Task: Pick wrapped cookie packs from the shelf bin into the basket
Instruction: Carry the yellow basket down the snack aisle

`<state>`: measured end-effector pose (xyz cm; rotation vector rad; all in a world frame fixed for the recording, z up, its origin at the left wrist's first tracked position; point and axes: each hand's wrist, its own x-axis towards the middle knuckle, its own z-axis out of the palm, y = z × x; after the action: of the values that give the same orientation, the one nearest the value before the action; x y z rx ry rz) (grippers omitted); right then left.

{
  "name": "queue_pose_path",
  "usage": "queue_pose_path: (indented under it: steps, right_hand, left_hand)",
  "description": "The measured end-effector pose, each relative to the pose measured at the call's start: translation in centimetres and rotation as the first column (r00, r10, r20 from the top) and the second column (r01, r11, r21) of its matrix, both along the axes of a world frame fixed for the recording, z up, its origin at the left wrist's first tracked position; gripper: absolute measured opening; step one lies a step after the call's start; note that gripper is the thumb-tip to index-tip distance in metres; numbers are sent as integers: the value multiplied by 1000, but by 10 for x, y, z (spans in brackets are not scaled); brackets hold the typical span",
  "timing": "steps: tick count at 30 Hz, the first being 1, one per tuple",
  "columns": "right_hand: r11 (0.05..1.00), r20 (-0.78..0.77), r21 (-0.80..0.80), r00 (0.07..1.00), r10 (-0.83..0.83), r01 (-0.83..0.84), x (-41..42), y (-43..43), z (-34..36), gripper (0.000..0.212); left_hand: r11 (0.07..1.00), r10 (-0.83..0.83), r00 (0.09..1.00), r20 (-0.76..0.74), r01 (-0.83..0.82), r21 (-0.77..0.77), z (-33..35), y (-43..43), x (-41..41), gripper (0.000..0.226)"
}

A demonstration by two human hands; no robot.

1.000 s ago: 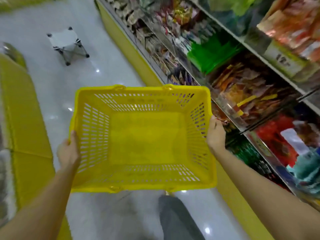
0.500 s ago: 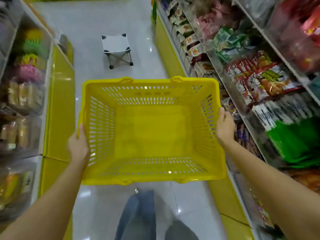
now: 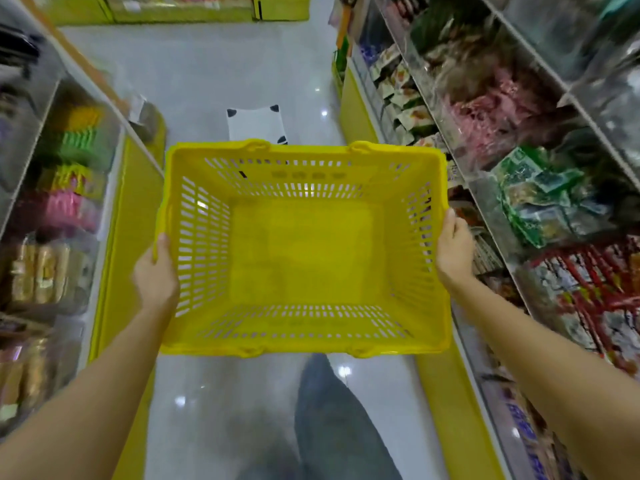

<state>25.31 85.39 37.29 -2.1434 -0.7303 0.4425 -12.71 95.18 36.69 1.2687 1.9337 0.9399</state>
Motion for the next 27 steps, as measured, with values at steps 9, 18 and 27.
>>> queue_pose_path:
  steps: [9,18,27]
  right_hand:
    - [998,14,-47,998,53,-52,33,184,-5,55]
    - [994,17,-104,999,33,-31,51,354,1,46]
    - [990,34,-117,996,-77,81,102,490,-10,50]
  left_hand:
    - [998,61,998,-10,-61,-28,-20,163,17,47]
    - [996,81,997,-10,-81,-32,-20,346,43,49]
    - [997,-44,998,-49,41,-69,-36,521,100,61]
